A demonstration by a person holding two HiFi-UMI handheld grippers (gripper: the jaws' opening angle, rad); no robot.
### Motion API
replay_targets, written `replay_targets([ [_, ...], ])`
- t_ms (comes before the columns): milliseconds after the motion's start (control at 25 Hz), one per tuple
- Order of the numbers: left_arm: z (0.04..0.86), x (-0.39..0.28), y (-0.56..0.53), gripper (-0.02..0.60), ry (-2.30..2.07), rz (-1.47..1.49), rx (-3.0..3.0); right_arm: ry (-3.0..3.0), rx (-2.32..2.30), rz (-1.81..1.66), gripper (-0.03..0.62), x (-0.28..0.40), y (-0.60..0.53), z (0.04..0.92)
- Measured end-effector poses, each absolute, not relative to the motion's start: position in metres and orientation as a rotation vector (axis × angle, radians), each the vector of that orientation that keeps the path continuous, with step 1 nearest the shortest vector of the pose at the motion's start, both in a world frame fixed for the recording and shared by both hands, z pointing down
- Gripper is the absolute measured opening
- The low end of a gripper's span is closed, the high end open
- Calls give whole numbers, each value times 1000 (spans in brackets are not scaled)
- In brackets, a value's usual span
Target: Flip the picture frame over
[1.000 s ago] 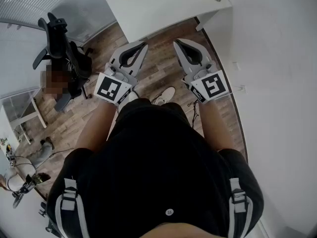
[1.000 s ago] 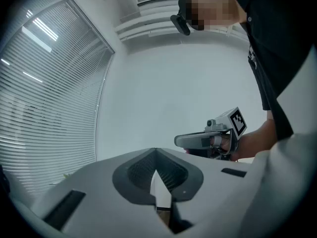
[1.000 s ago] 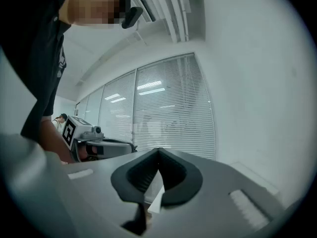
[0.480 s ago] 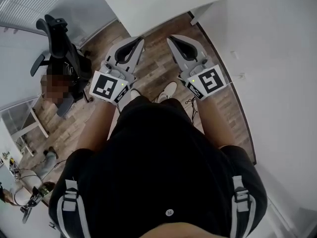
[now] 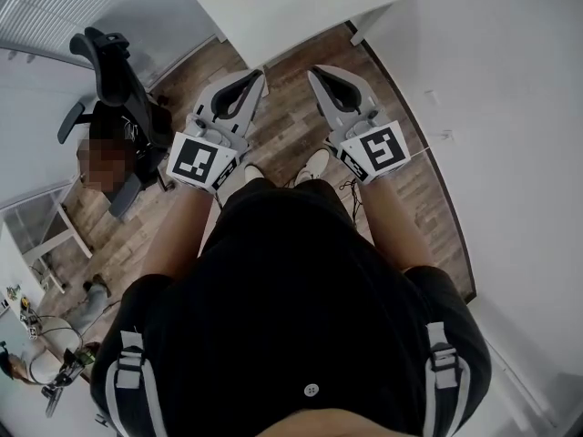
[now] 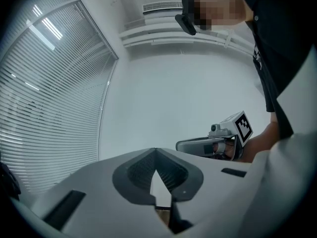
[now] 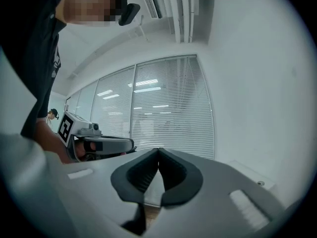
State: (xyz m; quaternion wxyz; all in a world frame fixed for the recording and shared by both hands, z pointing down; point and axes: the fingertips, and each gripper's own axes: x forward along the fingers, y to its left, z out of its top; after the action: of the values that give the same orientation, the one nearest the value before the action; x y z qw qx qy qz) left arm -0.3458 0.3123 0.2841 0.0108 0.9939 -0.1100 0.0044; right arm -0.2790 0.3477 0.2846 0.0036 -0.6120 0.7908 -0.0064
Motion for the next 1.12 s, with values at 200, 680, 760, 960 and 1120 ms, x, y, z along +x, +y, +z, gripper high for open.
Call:
replay_targets([
  [200, 284, -352, 310, 2, -357, 8, 3107, 2479, -1938, -40, 158, -281, 346, 287],
  [680, 290, -333, 315, 2, -359, 21, 3105, 2506, -1883, -62, 395, -268, 349, 289],
  [760, 290, -324, 317, 2, -355, 25, 3107, 2498, -1894, -72, 403, -259, 350, 290],
  [960, 295, -304, 320, 2, -348, 35, 3094, 2503, -1892, -77, 405, -240, 354, 294],
  [1120, 301, -287, 325, 2, -337, 59, 3088, 2495, -1894, -86, 405, -222, 357, 297],
])
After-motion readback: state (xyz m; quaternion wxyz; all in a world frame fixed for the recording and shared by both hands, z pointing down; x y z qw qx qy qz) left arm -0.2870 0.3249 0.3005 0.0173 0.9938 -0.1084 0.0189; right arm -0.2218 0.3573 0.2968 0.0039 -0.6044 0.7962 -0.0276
